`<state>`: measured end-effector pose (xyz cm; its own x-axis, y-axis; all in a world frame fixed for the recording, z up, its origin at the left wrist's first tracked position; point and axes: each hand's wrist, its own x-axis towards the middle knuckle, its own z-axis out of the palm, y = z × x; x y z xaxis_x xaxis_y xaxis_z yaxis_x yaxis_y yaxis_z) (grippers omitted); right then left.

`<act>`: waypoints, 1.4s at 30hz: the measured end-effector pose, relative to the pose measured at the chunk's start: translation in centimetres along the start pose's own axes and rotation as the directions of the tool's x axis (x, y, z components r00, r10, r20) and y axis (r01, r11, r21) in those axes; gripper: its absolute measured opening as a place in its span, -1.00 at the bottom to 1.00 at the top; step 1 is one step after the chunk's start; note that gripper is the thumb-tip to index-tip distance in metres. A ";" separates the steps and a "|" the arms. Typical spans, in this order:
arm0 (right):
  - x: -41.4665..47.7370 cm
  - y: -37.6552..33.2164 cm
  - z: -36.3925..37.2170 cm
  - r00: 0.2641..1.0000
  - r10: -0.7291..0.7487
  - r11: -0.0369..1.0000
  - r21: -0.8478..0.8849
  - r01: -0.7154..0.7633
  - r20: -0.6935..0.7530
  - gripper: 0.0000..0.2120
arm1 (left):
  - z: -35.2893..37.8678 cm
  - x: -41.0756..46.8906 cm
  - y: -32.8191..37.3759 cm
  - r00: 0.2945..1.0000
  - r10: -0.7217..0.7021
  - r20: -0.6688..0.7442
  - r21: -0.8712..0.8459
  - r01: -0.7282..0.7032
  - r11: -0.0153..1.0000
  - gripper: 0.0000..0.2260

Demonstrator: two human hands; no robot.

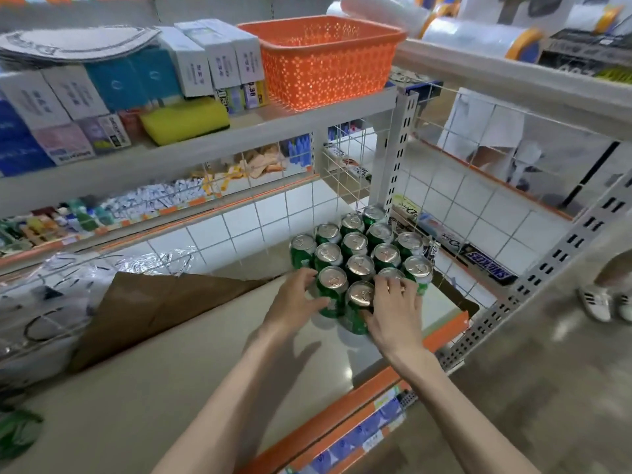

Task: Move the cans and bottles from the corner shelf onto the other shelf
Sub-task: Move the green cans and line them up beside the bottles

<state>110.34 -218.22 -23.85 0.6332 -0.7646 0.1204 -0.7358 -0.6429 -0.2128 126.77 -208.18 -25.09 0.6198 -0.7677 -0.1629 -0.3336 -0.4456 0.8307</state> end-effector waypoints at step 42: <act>-10.8 -28.4 0.6 0.797 -0.578 0.619 0.730 0.289 0.175 -0.52 | -24.2 -31.8 -15.6 0.703 -0.268 -0.659 -0.131 0.244 0.961 -0.51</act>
<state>124.58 -191.70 -19.70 0.9721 -0.2292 0.0491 -0.0974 -0.5856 -0.8047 129.44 -165.73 -19.98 0.9930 -0.1169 0.0139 -0.0769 -0.5551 0.8282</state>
